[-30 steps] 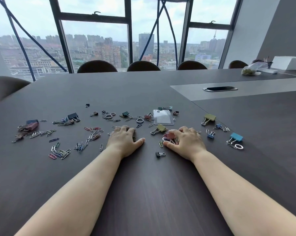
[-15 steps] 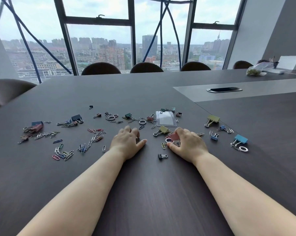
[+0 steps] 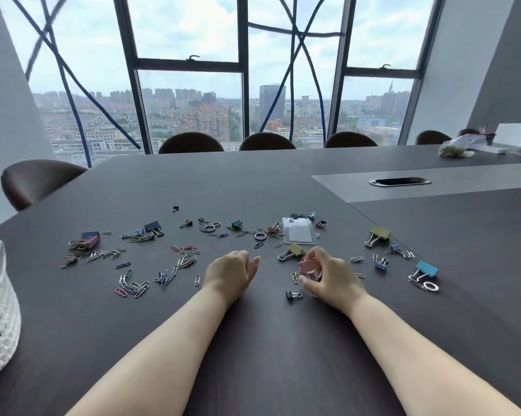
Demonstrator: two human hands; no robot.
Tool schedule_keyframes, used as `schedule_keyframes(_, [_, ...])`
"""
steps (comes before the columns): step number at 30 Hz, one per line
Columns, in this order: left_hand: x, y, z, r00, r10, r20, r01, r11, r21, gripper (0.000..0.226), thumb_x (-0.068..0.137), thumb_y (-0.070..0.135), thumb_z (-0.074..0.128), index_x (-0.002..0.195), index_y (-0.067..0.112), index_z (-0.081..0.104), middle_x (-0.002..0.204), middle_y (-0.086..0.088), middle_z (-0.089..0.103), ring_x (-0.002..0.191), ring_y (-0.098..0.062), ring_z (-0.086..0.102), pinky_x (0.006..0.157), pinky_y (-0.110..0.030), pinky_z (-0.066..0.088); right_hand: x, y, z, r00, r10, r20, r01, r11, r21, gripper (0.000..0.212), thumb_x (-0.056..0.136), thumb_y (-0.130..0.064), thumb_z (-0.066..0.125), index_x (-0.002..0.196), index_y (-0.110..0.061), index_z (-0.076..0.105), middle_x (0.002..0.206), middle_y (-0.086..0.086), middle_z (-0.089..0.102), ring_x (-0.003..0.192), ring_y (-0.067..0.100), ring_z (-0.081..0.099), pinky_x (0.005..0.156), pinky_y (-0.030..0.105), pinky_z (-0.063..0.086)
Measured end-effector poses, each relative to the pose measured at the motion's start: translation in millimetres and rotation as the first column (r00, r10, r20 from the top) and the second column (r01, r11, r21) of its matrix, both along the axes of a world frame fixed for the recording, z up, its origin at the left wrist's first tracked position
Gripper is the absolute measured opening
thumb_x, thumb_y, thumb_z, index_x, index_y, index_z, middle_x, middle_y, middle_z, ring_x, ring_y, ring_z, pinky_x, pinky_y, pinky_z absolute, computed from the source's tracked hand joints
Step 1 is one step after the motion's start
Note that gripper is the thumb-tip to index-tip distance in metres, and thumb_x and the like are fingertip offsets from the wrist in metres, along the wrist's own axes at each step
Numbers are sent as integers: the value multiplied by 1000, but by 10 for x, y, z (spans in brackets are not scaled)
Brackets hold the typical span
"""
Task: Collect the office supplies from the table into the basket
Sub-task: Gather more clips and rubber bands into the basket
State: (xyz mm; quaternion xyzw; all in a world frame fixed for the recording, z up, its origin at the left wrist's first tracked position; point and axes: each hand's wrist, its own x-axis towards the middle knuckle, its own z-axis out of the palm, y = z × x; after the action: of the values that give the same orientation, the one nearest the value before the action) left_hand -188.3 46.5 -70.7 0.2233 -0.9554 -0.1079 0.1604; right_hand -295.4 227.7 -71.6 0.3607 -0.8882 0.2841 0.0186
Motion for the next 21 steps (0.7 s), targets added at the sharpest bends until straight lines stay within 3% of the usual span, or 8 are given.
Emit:
schedule_keyframes(4, [345,-17,39,997,-4,-71,10,997,79,38,96,44,35,68,18,37,92,-10,65,92,-31,58,71,-32,40,100,-37,59,995,9,100,7,988,-157,27,73,-31,72,90,-25,52,77,-3,61,70,18,54,69,28,44])
schedule_keyframes(7, [770,-163,201,981,16,-193,9,992,128,44,95,40,41,58,22,28,62,1,50,69,-28,51,60,-30,33,317,-202,181,982,51,184,9,951,-310,26,71,-23,75,77,-31,50,74,-3,60,65,17,53,66,26,45])
schedule_keyframes(9, [1088,-285,390,961,38,-276,-7,994,111,44,94,37,45,56,24,28,53,8,39,56,-21,43,57,-28,30,568,-401,334,966,142,216,-42,911,-410,29,71,-18,76,75,-31,51,72,-1,59,61,15,51,59,23,43])
schedule_keyframes(13, [1825,-438,946,901,83,-427,-117,992,-55,40,94,36,45,60,18,36,54,0,46,59,-27,47,61,-35,33,1208,-960,715,917,333,221,-142,788,-600,23,75,-11,73,83,-19,53,70,0,56,55,12,47,48,17,43])
schedule_keyframes(16, [2423,-682,1314,855,104,-508,-224,958,-181,37,94,36,45,66,13,42,55,-4,49,59,-30,51,58,-33,36,1748,-1417,968,866,465,183,-235,702,-672,22,76,-11,72,85,-19,53,73,0,56,59,15,47,56,26,43])
schedule_keyframes(18, [2805,-953,1450,843,181,-507,-320,925,-203,37,94,37,44,67,13,41,54,1,42,57,-25,44,57,-29,32,2093,-1709,1086,838,526,147,-295,663,-688,23,76,-13,72,83,-23,52,74,0,57,57,14,46,57,27,43])
schedule_keyframes(21, [3251,-1339,1409,845,330,-422,-435,882,-180,33,94,40,44,73,14,45,63,-3,50,61,-24,48,58,-29,34,2528,-2081,1201,807,579,114,-352,627,-695,28,75,-19,73,77,-34,50,77,-3,59,60,17,48,63,36,49])
